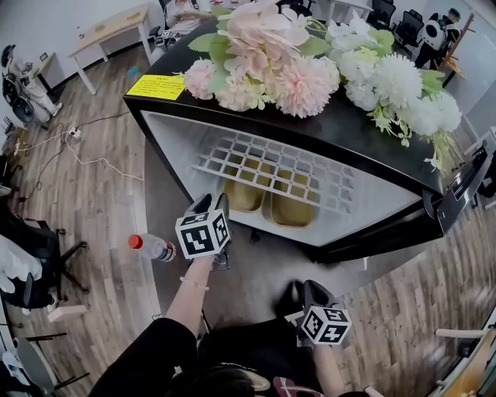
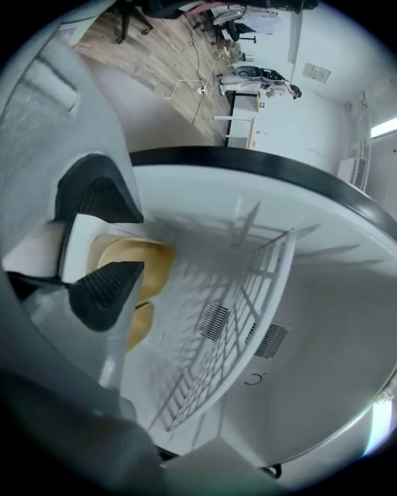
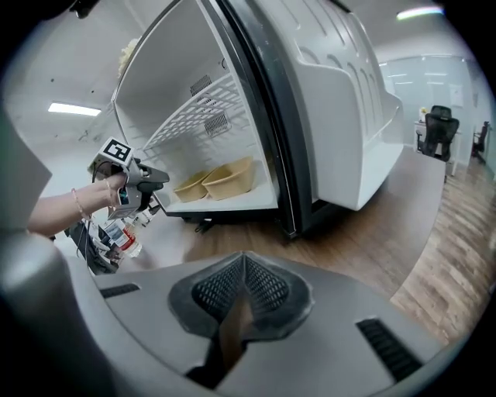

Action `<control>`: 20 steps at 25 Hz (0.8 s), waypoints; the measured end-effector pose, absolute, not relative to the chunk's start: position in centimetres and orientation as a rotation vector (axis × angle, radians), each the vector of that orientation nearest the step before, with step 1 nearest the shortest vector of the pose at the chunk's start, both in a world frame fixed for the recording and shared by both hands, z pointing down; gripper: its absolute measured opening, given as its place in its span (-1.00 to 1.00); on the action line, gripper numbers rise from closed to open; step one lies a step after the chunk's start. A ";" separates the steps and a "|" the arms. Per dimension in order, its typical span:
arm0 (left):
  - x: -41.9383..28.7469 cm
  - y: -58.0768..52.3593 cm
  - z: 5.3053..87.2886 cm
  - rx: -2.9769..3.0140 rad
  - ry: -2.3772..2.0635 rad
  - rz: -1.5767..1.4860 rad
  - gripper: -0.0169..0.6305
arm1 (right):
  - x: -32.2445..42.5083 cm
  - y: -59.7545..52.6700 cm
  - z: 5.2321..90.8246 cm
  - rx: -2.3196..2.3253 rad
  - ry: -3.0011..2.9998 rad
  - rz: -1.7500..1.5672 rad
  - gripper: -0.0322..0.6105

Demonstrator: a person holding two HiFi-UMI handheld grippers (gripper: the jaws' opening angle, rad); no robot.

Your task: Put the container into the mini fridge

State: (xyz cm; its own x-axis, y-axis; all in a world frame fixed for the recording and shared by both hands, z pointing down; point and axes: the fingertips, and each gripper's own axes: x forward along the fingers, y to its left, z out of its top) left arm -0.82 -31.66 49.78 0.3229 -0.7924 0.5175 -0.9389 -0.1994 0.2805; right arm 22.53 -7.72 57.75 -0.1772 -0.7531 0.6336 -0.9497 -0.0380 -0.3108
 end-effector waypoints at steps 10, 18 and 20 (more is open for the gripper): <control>0.4 -26.1 45.4 2.359 -1.259 0.211 -0.49 | 21.1 -7.0 55.9 1.892 -1.972 0.903 -0.85; -0.6 -22.0 42.8 2.517 -1.208 0.167 -0.49 | 19.4 -6.2 54.1 1.952 -1.989 0.788 -0.85; -1.7 -21.1 42.2 2.540 -1.202 0.136 -0.49 | 18.8 -6.1 53.9 1.961 -1.995 0.766 -0.85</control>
State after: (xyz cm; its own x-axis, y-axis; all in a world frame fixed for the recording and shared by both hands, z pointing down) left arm -1.67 -21.14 42.20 0.6403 -0.7351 0.2227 -0.7663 -0.5913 0.2514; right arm 18.84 -6.11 53.89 -0.0698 -0.8536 0.5163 -0.9798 -0.0387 -0.1964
